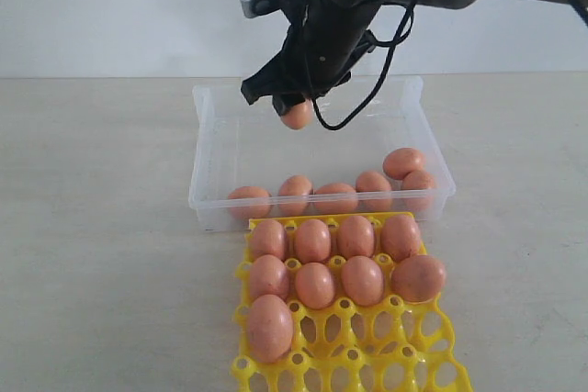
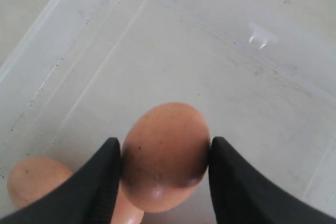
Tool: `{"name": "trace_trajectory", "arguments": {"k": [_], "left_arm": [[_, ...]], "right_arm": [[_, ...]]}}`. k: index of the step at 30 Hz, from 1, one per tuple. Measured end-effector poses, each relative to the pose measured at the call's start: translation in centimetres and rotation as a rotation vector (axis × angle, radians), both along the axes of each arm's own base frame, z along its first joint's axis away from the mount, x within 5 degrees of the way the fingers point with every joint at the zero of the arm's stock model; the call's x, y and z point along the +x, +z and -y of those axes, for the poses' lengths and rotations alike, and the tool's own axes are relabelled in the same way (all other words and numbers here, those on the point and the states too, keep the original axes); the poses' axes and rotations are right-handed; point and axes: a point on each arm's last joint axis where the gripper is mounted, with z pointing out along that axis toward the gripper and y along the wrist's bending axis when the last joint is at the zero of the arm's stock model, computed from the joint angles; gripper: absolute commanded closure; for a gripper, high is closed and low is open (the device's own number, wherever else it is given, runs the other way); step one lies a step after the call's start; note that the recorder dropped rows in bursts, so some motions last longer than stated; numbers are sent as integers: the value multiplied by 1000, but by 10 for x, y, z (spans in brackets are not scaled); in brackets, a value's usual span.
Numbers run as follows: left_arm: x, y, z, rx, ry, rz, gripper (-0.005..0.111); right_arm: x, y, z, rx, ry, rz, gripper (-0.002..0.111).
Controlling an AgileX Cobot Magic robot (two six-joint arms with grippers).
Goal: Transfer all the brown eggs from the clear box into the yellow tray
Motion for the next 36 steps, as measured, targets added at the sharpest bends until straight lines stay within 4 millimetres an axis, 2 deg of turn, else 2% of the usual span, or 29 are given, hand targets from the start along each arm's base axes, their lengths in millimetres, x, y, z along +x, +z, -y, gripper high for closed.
{"name": "trace_trajectory", "arguments": {"k": [6,10,15,18,24,27,31,33,36], "left_arm": [[0,0,0,0,0,0,103],[0,0,0,0,0,0,103],[0,0,0,0,0,0,103],[0,0,0,0,0,0,103],[0,0,0,0,0,0,103],[0,0,0,0,0,0,103],[0,0,0,0,0,0,103],[0,0,0,0,0,0,103],[0,0,0,0,0,0,103]], "right_arm": [[-4,14,2,9,0,24,109],[-7,33,2,60,0,118,109],[-36,52,-4,154,18,271,109],[-50,48,0,191,6,305,109],[-57,18,9,123,34,293,108],[-56,19,9,90,70,336,96],[-54,21,10,20,133,386,63],[-52,17,11,-19,158,394,58],[-40,5,16,-83,170,373,58]]}}
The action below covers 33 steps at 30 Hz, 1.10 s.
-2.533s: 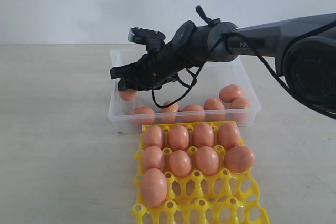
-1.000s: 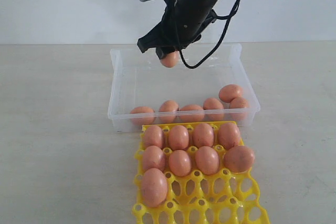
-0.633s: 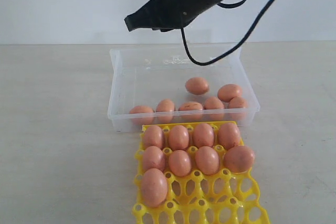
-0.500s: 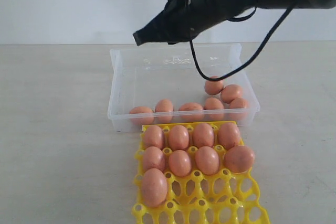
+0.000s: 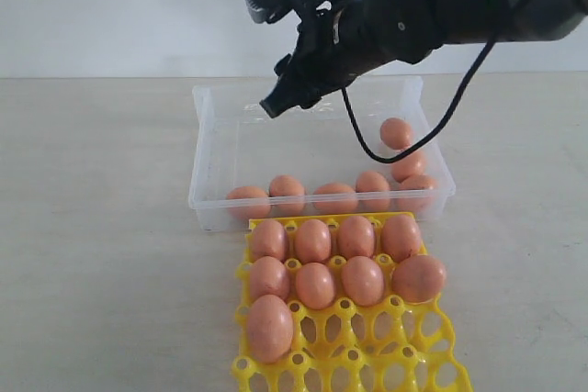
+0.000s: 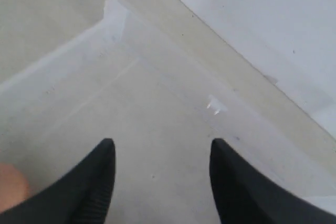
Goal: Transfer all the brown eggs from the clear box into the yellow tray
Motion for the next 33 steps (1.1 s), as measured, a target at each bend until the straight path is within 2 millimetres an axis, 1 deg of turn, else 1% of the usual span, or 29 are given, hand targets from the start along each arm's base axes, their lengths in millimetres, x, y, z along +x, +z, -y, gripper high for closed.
{"name": "trace_trajectory", "arguments": {"k": [3,5,6,8,9,11,15,17,23,27,29,33], "left_arm": [[0,0,0,0,0,0,103],[0,0,0,0,0,0,103],[0,0,0,0,0,0,103],[0,0,0,0,0,0,103],[0,0,0,0,0,0,103],[0,0,0,0,0,0,103],[0,0,0,0,0,0,103],[0,0,0,0,0,0,103],[0,0,0,0,0,0,103],[0,0,0,0,0,0,103],[0,0,0,0,0,0,103],[0,0,0,0,0,0,103]], "right_arm": [[23,-23,15,-106,-58,-96,58],[39,-41,32,-181,-138,-211,58],[44,-51,39,-223,-174,-275,58],[55,-62,53,-294,-236,-355,58],[59,-63,57,-313,-258,-368,58],[66,-66,59,-350,-275,-376,58],[74,-62,57,-316,-299,-338,58],[76,-65,56,-297,-319,-337,58],[70,-91,61,-345,-402,-461,58],[69,-104,62,-330,-458,-504,58],[70,-109,61,-315,-464,-497,58],[76,-107,58,-261,-460,-443,58]]}}
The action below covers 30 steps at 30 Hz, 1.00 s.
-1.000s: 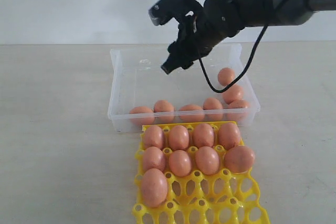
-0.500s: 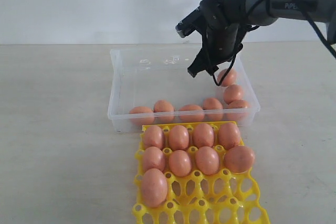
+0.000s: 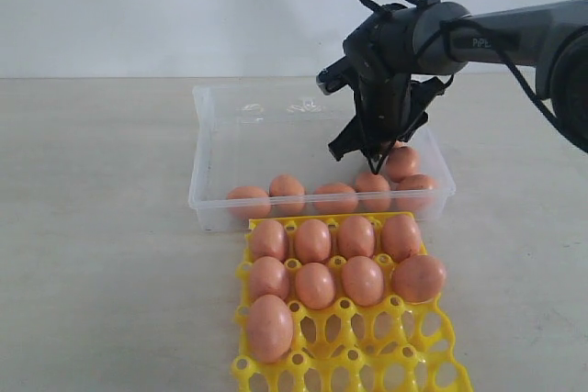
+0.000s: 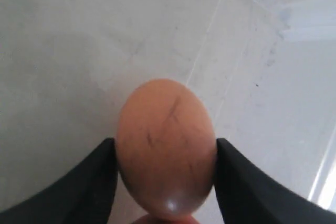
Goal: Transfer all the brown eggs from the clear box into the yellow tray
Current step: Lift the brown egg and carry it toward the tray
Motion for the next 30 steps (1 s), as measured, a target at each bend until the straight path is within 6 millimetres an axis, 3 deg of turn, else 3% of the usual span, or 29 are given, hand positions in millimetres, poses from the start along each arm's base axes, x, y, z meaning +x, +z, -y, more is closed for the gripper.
{"name": "trace_trajectory", "arguments": {"k": [2,10,19,22,23,24,25,26,27,28,29,30], "left_arm": [[0,0,0,0,0,0,103],[0,0,0,0,0,0,103],[0,0,0,0,0,0,103],[0,0,0,0,0,0,103],[0,0,0,0,0,0,103],[0,0,0,0,0,0,103],[0,0,0,0,0,0,103],[0,0,0,0,0,0,103],[0,0,0,0,0,0,103],[0,0,0,0,0,0,103],[0,0,0,0,0,0,103],[0,0,0,0,0,0,103]], "right_arm": [[3,1,-2,23,2,33,61],[6,1,-5,85,-40,85,109],[7,3,-6,85,-31,90,108],[3,21,-9,148,-48,116,108],[-4,47,-16,239,-29,196,108],[-8,59,-20,287,-11,249,108],[-24,91,-33,424,80,438,108],[-36,109,-38,482,126,527,108],[-68,130,-49,618,247,709,108],[-86,129,-53,667,293,749,108],[-125,129,-58,780,372,838,108],[-140,124,-58,815,384,847,108]]}}
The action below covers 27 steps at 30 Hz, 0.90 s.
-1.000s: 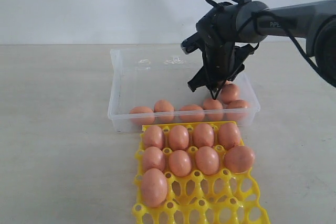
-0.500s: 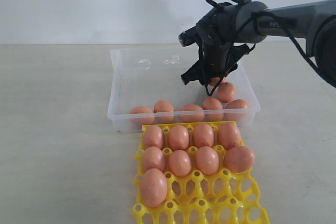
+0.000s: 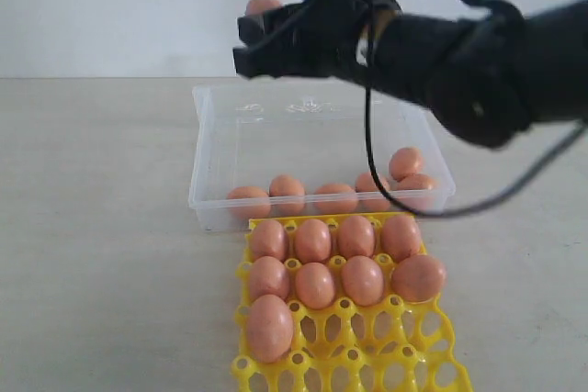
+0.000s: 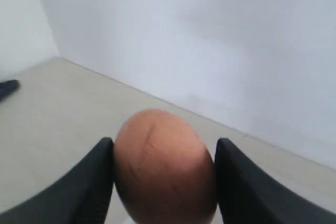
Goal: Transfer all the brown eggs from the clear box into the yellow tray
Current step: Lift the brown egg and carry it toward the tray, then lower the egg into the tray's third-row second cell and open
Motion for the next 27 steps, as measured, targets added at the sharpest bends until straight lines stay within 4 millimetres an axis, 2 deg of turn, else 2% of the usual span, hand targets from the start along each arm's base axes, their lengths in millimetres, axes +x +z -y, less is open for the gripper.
{"name": "trace_trajectory", "arguments": {"k": [1,4,6,10,14,19,27], "left_arm": [[0,0,0,0,0,0,103],[0,0,0,0,0,0,103],[0,0,0,0,0,0,103],[0,0,0,0,0,0,103],[0,0,0,0,0,0,103],[0,0,0,0,0,0,103],[0,0,0,0,0,0,103]], "right_arm": [[-32,-17,2,47,28,-37,108],[-83,-68,9,21,47,-206,108],[-101,-87,13,-27,56,-256,108],[-135,-103,8,-35,137,-265,108],[-154,-111,1,-44,182,-295,108],[-159,-112,-2,-37,174,-318,108],[-166,-125,15,-75,77,-376,108]]}}
